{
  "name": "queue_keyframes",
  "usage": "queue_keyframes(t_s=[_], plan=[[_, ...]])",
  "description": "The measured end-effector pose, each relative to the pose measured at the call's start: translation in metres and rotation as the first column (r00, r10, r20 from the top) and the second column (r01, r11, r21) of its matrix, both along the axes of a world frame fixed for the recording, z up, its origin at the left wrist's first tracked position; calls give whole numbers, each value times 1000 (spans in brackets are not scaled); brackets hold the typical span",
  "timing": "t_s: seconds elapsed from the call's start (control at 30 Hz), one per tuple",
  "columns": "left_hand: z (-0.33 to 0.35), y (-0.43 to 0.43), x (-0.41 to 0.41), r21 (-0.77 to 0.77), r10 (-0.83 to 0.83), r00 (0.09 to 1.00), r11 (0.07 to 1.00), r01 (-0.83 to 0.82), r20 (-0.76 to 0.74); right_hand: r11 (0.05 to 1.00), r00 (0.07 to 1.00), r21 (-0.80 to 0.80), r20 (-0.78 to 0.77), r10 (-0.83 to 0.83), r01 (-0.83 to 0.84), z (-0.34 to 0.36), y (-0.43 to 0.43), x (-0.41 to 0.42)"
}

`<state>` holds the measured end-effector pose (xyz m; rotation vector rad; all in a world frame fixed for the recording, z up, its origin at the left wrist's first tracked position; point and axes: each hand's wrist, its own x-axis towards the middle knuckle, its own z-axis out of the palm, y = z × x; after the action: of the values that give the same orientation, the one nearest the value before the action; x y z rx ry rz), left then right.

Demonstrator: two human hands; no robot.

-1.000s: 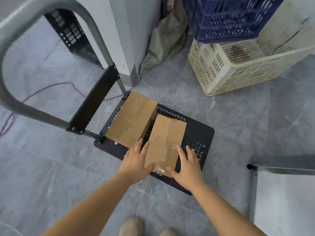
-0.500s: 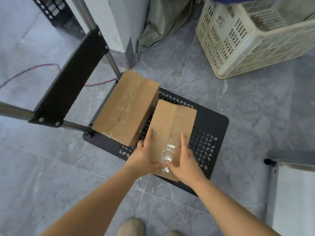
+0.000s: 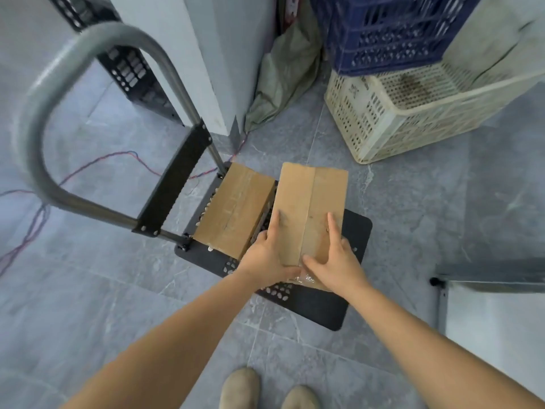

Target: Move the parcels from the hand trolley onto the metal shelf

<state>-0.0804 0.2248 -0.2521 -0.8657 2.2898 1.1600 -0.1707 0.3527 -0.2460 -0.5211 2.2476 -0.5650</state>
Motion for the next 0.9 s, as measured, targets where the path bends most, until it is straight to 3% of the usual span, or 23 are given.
queue_keyframes(t_s=[0.47,0.63,0.9], plan=[[263,-4,-37,-187,-131,981,977,104,-142,986,984,-160,-164,-65,39,257,7,-22],[343,6,-39,-303,-268,943,932,201,-199,971,961,-225,-242,-137,82,328,25,-15],[449,33,-38,-296,-319,882,930,219,-347,951,907,-284,-358,-222,121,437,61,-4]])
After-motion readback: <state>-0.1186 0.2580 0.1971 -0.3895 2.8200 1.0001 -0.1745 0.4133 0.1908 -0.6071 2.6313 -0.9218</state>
